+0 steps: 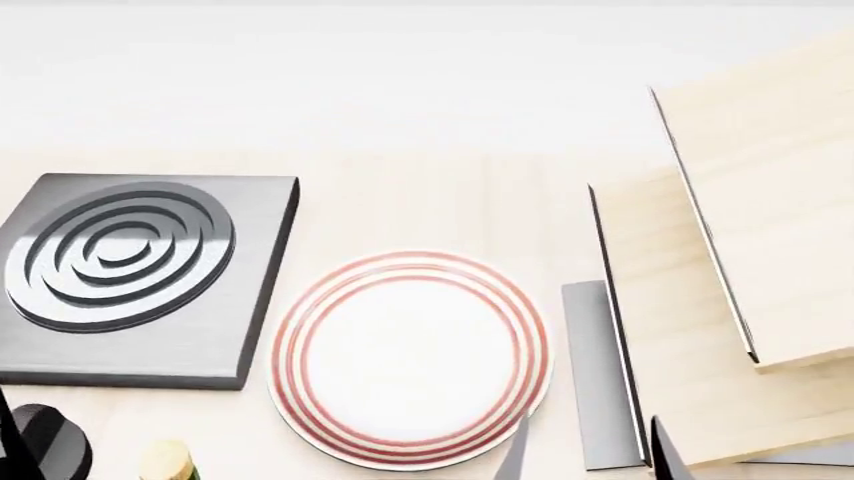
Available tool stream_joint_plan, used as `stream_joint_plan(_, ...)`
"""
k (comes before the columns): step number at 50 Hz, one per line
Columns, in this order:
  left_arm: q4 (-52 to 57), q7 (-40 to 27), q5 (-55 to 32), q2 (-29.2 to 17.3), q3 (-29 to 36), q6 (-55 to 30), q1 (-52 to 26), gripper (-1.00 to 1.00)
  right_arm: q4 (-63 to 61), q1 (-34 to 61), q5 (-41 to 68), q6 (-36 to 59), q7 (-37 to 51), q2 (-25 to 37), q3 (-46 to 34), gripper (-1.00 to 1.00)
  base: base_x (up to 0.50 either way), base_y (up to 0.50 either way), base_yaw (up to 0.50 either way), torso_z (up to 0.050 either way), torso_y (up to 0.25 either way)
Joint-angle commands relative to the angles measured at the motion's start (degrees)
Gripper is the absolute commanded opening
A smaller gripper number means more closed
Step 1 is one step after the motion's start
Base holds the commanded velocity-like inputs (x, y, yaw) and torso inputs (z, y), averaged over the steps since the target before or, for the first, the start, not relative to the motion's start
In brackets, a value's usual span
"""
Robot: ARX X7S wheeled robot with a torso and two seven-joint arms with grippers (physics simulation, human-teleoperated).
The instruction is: Pick up the akita bowl and put it on the plate.
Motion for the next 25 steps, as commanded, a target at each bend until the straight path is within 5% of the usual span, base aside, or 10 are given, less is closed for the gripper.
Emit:
stream_joint_plan(1, 2.6, -2.5, -0.4, -1.9, -4.5, -2.3, 0.6, 1.00, 0.5, 0.3, -0.1, -0.1, 0.1, 0.1, -0.5, 1.00, 0.00, 0.00, 0.00, 0.000, 0.000)
stream_joint_plan(25, 7.2, -6.7, -2.3, -5.3, -14.5, -6.5, 2.7, 1.00, 1.2, 0.7, -0.7, -0.1, 0.6, 0.2, -1.8, 1.00, 0.00, 0.00, 0.00, 0.000, 0.000)
